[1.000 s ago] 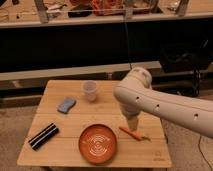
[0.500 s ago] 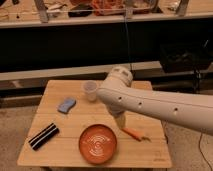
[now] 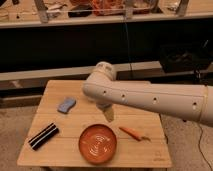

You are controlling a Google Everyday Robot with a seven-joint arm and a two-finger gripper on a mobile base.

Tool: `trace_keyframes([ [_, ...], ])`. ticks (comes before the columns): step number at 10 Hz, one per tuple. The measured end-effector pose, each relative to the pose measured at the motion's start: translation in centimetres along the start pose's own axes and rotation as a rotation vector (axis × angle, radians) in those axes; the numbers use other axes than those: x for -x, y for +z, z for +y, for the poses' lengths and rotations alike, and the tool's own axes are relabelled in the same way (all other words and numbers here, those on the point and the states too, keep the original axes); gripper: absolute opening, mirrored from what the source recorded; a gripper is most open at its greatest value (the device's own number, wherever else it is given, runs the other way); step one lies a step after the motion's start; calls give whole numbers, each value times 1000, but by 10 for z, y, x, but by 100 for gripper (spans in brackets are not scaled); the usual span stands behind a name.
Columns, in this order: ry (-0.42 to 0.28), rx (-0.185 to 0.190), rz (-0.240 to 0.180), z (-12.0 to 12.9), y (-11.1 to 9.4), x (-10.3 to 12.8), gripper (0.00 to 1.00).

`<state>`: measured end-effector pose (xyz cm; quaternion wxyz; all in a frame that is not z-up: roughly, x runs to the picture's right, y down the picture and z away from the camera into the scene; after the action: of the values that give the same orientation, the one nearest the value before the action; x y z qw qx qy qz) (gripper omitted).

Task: Move the arm in a circular motion

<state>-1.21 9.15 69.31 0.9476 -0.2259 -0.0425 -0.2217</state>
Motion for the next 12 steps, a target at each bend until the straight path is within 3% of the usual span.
trace_keyframes([
  [4,-15,-15,-27,-17,4,2,80],
  [8,-32,-24,-45,-26,5,-21,80],
  [10,-2,-28,-55,-30,7,-27,80],
  [12,17,-32,-68,-25,10,-50,80],
])
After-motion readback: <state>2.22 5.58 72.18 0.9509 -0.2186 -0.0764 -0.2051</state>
